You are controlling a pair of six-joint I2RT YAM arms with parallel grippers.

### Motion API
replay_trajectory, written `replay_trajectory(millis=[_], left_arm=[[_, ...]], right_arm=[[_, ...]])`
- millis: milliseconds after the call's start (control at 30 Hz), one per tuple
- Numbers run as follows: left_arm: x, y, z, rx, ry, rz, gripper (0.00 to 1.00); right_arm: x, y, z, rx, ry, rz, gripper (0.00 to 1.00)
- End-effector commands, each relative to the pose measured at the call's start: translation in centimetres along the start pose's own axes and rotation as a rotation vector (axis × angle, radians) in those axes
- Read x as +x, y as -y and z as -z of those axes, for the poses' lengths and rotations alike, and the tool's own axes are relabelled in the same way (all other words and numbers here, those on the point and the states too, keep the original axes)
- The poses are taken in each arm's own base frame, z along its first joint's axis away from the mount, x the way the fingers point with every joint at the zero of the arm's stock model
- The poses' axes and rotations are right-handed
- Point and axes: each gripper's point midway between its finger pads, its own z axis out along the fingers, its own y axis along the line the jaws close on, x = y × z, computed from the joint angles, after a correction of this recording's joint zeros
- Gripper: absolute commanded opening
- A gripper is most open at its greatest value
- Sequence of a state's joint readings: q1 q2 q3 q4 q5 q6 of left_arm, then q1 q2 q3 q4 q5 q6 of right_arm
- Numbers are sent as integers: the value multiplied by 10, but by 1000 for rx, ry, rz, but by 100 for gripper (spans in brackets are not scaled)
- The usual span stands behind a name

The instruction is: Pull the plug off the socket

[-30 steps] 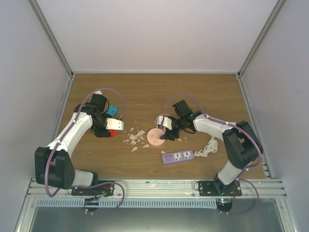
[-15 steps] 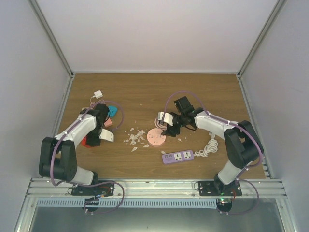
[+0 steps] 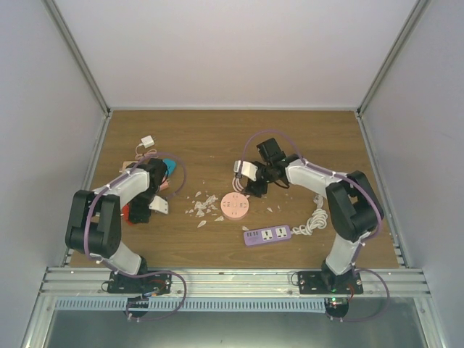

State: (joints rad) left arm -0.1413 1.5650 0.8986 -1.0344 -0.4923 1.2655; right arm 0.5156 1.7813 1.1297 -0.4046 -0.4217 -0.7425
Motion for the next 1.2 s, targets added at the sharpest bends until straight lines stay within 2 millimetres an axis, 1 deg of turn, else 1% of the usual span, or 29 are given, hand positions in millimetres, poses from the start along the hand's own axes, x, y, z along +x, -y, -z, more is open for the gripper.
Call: replay_trajectory(millis=[0,100,133,267,467,633,733,900,1167], left_arm=[[0,-3,2,-11,10,3,88],[-2,-5,7,-17,34,5,98],[-4,-6,11,-19,53,4,99],[-7,-22,36,-82,140,7,99],[-11,-57,79,-215,264,43,99],[-12,-80,93,-338,298,69,99],[-13,-91,100,-400,315,83,99],[-22,-108,117,-467,381,107,99],[-44,-128,135,-499,469,140,99]], right_arm=[[3,20,-3,33,-36,-41,72],[8,32,-7,46,-58,-64,70],[10,36,-8,52,-64,-68,70],[24,47,-13,73,-105,-78,70],[48,64,-22,102,-168,-108,70],[73,74,-30,117,-223,-149,70],[87,79,-28,129,-244,-187,69],[107,81,-18,144,-265,-232,68],[137,73,1,159,-298,-288,67]])
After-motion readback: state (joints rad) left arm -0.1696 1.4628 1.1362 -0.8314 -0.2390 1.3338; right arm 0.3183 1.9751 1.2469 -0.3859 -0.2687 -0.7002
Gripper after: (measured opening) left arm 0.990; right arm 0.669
